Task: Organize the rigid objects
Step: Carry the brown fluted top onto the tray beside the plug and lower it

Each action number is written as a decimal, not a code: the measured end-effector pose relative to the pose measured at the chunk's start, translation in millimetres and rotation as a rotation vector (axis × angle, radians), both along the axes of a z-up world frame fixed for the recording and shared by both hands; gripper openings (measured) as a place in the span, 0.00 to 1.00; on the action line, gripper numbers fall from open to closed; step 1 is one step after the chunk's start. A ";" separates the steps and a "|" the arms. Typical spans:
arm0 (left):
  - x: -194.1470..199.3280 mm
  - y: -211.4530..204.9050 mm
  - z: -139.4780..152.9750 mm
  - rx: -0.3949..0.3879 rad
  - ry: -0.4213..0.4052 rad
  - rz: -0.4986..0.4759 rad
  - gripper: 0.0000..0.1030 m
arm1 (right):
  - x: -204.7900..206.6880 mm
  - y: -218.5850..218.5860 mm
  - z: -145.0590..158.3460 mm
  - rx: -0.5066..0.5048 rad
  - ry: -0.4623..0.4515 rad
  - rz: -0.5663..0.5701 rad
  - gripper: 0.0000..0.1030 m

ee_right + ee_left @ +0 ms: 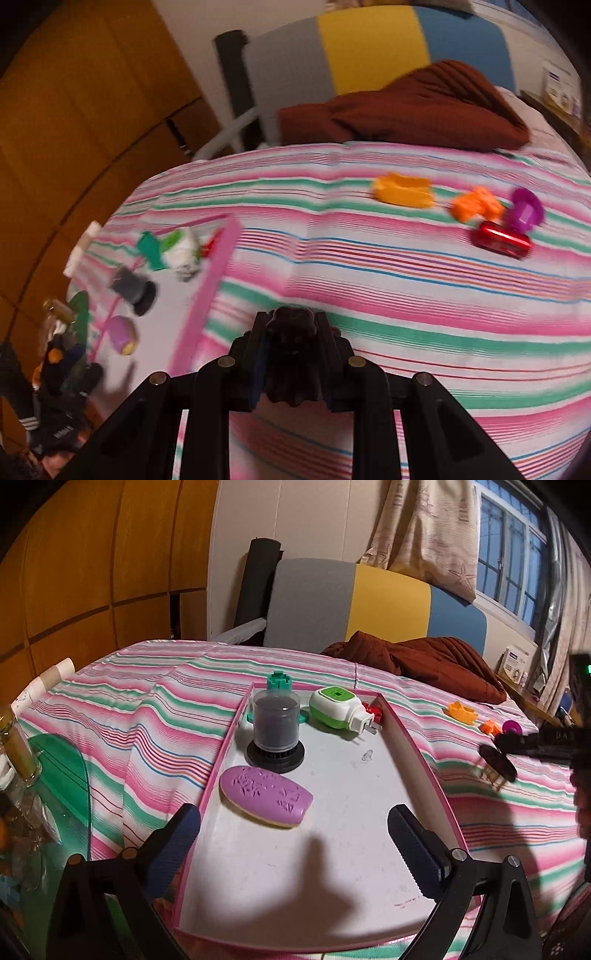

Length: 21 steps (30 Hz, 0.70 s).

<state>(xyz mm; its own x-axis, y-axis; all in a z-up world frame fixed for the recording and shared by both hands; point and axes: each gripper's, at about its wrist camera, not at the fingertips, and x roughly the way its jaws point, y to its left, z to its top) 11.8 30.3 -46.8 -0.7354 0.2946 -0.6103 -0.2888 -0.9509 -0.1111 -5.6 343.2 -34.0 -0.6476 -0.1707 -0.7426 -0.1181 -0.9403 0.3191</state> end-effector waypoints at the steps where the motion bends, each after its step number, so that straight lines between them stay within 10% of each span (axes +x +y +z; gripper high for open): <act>1: 1.0 -1.1 -0.4 0.001 0.000 -0.001 0.99 | -2.8 -7.8 3.8 -0.002 0.008 0.017 0.22; 21: 2.3 -21.8 0.9 0.042 -0.010 0.031 0.99 | -84.1 -158.5 0.2 0.111 -0.039 0.292 0.22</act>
<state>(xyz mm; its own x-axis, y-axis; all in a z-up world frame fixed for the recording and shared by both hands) 14.1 8.5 -46.0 -0.7386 0.2970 -0.6053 -0.2578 -0.9539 -0.1535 -89.7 184.7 -33.8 -0.5542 -0.2619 -0.7901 0.1516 -0.9651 0.2136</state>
